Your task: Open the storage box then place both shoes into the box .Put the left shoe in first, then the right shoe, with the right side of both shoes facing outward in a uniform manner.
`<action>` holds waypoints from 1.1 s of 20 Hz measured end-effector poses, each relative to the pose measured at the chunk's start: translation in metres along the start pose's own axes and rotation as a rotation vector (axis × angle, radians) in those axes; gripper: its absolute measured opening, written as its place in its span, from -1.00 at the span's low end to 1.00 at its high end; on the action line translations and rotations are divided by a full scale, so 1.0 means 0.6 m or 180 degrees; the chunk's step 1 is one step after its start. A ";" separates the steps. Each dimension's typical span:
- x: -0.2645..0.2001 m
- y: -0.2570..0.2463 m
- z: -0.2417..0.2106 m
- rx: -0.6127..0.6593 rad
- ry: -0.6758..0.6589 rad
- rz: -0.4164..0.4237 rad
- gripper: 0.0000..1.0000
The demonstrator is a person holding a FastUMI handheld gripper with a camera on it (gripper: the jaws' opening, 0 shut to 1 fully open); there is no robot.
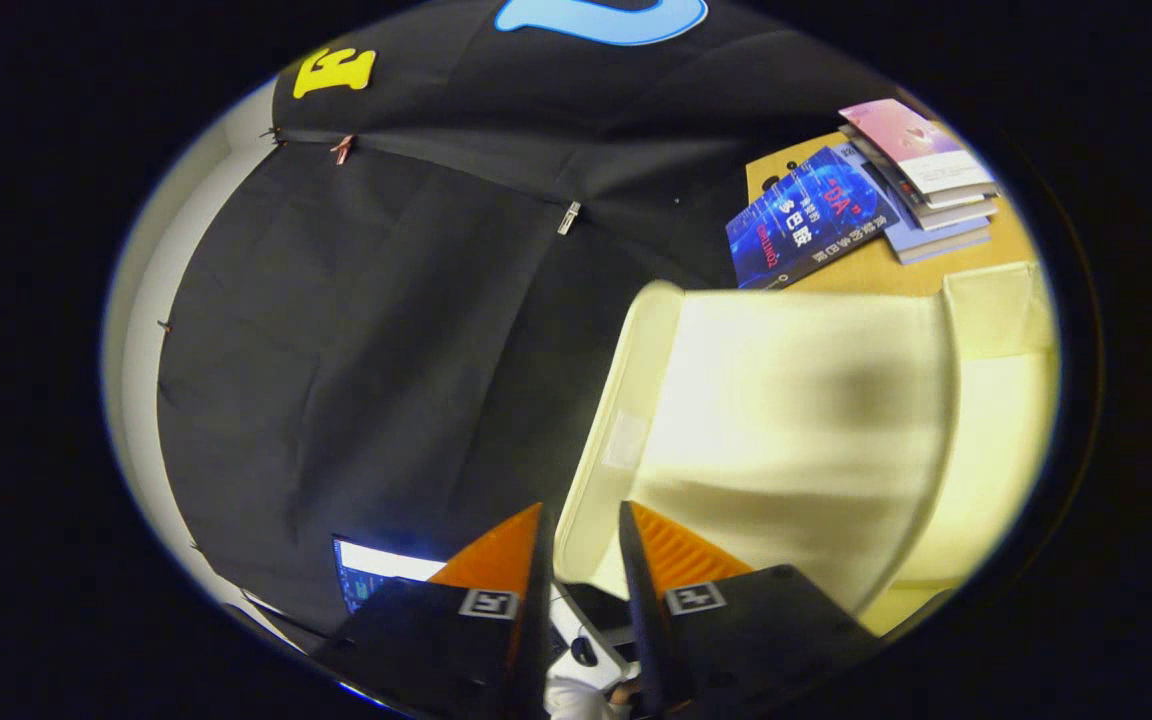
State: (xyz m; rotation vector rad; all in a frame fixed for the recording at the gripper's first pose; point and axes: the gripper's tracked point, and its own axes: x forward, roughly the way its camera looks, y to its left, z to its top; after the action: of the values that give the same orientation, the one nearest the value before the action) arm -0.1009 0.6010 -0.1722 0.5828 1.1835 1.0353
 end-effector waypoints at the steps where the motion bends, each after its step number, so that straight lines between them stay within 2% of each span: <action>1: -0.020 -0.012 0.006 -0.0083 -0.0053 -0.0071 0.26; 3: -0.067 -0.043 0.033 -0.0303 -0.0233 -0.0259 0.93; 6: -0.164 -0.092 0.068 -0.0555 -0.0540 -0.0560 0.96; 11: -0.335 -0.178 0.060 -0.0814 -0.0735 -0.1127 0.96; 14: -0.444 -0.263 0.074 -0.0943 -0.0919 -0.1613 0.96; 18: -0.554 -0.373 0.058 -0.0927 -0.1006 -0.2055 0.96; 22: -0.613 -0.478 0.040 -0.0805 -0.0974 -0.2345 0.97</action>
State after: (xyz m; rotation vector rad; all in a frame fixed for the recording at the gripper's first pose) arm 0.0095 0.1514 -0.2311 0.0719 0.8660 0.4294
